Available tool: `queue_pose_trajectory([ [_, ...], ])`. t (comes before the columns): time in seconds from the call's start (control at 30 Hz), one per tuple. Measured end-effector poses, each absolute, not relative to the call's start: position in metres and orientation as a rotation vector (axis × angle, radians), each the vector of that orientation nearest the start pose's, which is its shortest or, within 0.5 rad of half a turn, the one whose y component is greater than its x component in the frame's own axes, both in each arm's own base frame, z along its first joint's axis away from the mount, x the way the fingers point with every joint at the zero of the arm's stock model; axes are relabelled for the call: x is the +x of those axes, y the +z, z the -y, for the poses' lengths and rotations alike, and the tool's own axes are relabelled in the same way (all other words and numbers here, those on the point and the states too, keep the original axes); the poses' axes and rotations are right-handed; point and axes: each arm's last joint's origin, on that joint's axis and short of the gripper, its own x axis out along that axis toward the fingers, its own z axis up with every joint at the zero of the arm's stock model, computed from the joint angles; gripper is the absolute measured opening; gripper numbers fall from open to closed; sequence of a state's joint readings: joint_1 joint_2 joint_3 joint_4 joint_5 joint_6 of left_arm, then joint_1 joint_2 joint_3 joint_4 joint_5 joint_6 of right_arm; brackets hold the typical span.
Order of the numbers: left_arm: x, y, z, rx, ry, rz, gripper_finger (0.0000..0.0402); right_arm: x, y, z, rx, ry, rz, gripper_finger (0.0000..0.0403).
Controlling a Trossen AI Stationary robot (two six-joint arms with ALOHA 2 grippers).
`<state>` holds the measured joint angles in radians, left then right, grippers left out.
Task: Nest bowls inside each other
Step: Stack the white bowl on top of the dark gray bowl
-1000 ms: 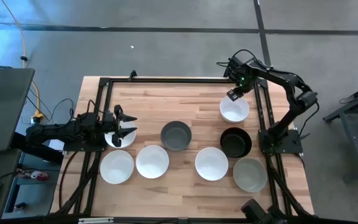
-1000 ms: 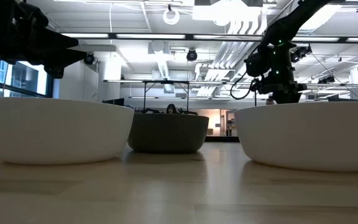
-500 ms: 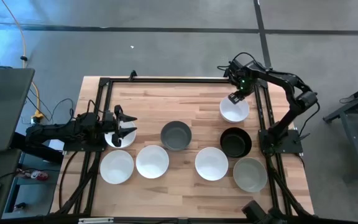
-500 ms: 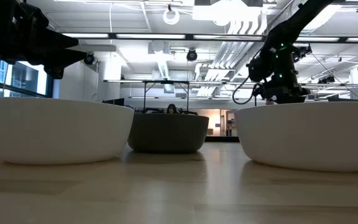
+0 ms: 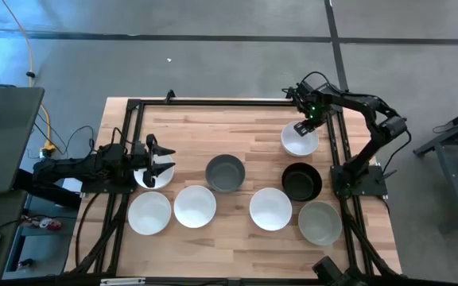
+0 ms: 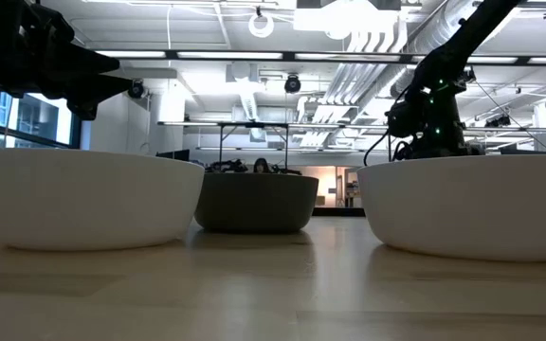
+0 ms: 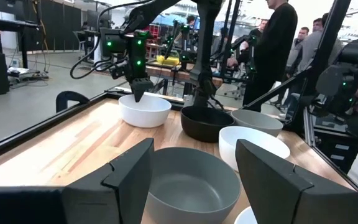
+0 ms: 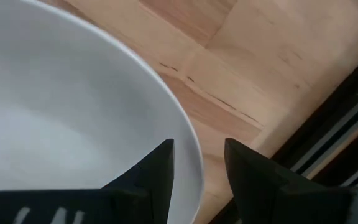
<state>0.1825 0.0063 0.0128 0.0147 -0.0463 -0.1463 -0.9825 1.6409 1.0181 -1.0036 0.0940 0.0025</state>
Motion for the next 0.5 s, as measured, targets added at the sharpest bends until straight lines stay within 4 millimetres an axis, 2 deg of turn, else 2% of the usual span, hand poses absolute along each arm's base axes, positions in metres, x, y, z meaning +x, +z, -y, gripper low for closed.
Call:
queue_pose_trajectory([
  [0.33, 0.0953, 0.1689, -0.0193, -0.155, 0.237, 0.041, 0.0216, 0.1489, 0.1809, 0.2258, 0.742, -0.792, -1.494, 0.0010],
  [0.5, 0.0953, 0.1689, -0.0193, -0.155, 0.237, 0.041, 0.0216, 0.1498, 0.1811, 0.2258, 0.756, -0.775, -1.479, 0.0012],
])
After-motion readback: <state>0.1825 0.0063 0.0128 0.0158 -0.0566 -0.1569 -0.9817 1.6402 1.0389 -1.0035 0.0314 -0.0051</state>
